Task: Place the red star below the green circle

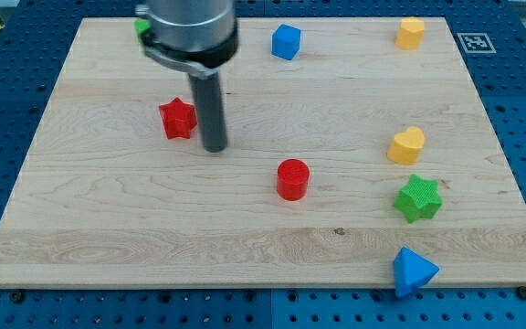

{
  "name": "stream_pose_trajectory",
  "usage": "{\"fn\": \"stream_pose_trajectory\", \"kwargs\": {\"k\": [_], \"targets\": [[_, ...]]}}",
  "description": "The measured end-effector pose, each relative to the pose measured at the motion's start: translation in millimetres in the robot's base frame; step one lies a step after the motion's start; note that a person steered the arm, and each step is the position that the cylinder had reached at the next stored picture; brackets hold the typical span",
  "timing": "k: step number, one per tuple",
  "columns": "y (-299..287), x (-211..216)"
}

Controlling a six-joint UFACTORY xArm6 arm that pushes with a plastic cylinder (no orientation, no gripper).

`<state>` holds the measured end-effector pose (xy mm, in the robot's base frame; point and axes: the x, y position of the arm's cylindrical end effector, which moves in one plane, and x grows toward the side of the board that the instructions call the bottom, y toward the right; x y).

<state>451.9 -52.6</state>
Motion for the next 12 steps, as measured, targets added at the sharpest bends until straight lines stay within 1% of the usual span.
{"fn": "stream_pose_trajectory", "kwargs": {"k": [1,2,3,4,5,6,7,8,9,10,11,12], "targets": [[7,-28],[-10,-58],[-43,-45],[-82,-18],[-85,-19],[-58,-29],[-23,-19],[-16,31],[-59,69],[-97,52],[-103,21],[-103,11]]}}
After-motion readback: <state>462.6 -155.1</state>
